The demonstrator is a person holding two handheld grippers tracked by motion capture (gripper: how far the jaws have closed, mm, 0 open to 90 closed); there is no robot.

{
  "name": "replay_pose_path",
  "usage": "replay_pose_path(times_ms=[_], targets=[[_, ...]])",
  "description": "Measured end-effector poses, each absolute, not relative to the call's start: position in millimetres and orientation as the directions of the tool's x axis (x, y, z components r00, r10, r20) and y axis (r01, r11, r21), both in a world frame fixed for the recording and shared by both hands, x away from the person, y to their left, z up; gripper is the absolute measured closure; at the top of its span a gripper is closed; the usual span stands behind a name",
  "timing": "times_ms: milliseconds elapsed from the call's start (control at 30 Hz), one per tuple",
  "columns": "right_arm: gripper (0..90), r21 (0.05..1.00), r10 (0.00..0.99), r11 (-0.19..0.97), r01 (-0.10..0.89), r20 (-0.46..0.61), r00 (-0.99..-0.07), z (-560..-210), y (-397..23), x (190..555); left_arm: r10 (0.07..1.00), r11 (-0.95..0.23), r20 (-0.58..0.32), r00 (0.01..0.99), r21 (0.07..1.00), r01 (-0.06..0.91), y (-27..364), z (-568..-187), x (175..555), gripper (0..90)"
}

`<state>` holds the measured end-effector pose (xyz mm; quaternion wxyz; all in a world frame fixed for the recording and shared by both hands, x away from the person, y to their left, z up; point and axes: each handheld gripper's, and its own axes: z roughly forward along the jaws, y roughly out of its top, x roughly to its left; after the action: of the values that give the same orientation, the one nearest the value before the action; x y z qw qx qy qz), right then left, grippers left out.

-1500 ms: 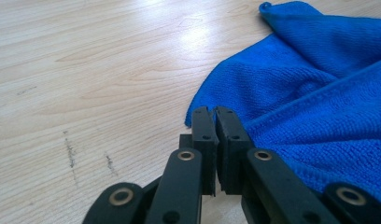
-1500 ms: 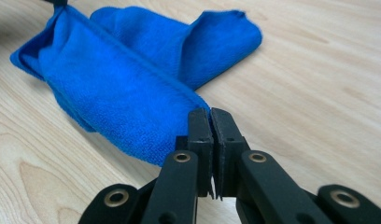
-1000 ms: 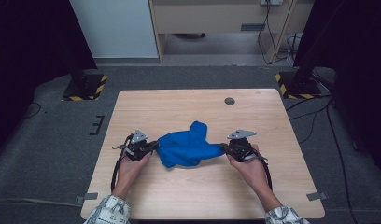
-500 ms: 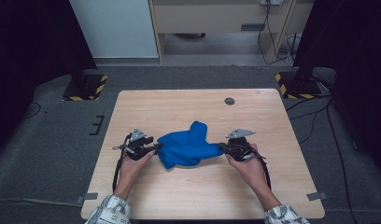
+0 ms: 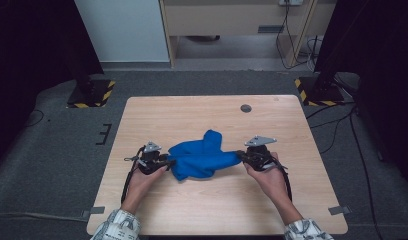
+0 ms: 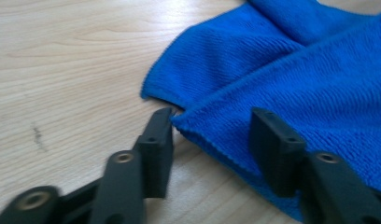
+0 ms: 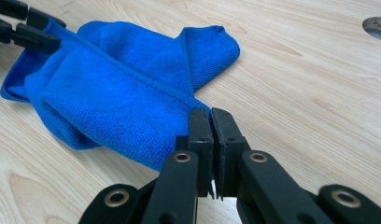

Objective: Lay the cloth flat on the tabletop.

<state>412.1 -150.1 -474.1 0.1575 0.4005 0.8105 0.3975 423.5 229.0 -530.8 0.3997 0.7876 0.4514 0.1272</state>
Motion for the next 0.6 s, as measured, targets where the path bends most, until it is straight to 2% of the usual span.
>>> replay_pose_path(times_ms=[33, 133, 200, 267, 367, 600], targets=[[87.7, 0.770, 0.774, 0.363, 0.524, 0.063, -0.630, -474, -150, 412, 0.812, -0.276, -0.157, 0.562, 0.745, 0.607, 228, -531, 423, 55.2], [87.8, 0.774, 0.776, 0.362, 0.519, 0.058, -0.628, -474, -153, 412, 0.803, -0.281, -0.158, 0.574, 0.750, 0.599, 228, -530, 423, 71.0], [87.8, 0.775, 0.777, 0.362, 0.519, 0.058, -0.627, -474, -153, 413, 0.800, -0.283, -0.157, 0.579, 0.752, 0.595, 229, -529, 422, 73.8], [87.8, 0.776, 0.780, 0.357, 0.521, 0.059, -0.623, -473, -155, 413, 0.803, -0.285, -0.150, 0.577, 0.754, 0.592, 229, -527, 421, 82.5], [87.8, 0.777, 0.782, 0.353, 0.521, 0.061, -0.620, -473, -157, 413, 0.802, -0.274, -0.145, 0.579, 0.773, 0.572, 230, -522, 419, 87.3], [87.8, 0.781, 0.782, 0.349, 0.517, 0.060, -0.620, -470, -160, 414, 0.800, -0.257, -0.137, 0.584, 0.802, 0.539, 229, -513, 417, 88.1]])
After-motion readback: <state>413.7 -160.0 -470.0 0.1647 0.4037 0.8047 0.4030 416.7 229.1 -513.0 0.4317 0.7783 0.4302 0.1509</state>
